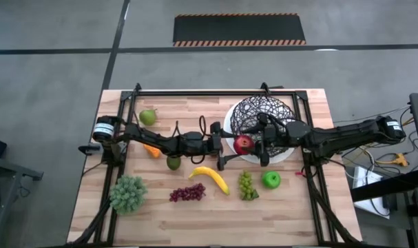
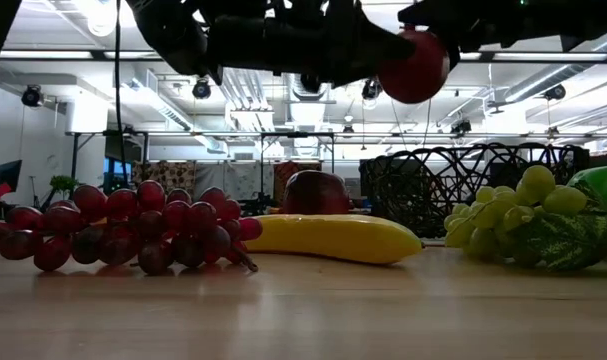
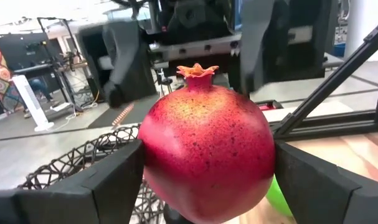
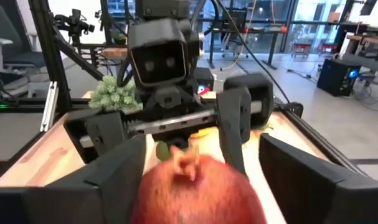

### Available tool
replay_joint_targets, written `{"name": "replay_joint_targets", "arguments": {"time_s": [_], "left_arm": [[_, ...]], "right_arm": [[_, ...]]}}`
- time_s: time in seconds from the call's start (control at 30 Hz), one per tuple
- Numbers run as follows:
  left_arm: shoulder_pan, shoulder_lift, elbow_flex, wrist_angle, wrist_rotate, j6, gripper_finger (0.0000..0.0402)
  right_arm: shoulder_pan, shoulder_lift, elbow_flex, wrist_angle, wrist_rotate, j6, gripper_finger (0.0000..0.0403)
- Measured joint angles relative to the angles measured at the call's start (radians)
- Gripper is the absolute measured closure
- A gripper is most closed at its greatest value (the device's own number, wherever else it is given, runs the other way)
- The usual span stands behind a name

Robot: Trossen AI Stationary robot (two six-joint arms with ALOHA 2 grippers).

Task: Build produce basket
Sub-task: Put the red pomegranate into the wire basket

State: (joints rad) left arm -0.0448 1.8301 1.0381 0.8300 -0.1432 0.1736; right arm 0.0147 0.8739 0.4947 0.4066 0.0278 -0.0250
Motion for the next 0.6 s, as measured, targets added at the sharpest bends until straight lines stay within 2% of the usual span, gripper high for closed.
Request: {"name": "replay_joint_targets", "arguments": {"time_s": [0.47, 0.53, 0.6], "left_arm": [[0.001, 0.0, 0.003, 0.007, -0.001, -0.005, 0.0093], [0.001, 0.0, 0.003, 0.015, -0.004, -0.005, 0.0093], [0.001, 0.0, 0.002, 0.02, -0.004, -0.004, 0.0093]], "right_arm": [[0.0, 0.016, -0.002, 0.021, -0.002, -0.02, 0.0353], [0.0, 0.016, -0.002, 0.026, -0.002, -0.027, 0.0378], [0.0, 0.016, -0.002, 0.026, -0.002, -0.028, 0.0385]]}}
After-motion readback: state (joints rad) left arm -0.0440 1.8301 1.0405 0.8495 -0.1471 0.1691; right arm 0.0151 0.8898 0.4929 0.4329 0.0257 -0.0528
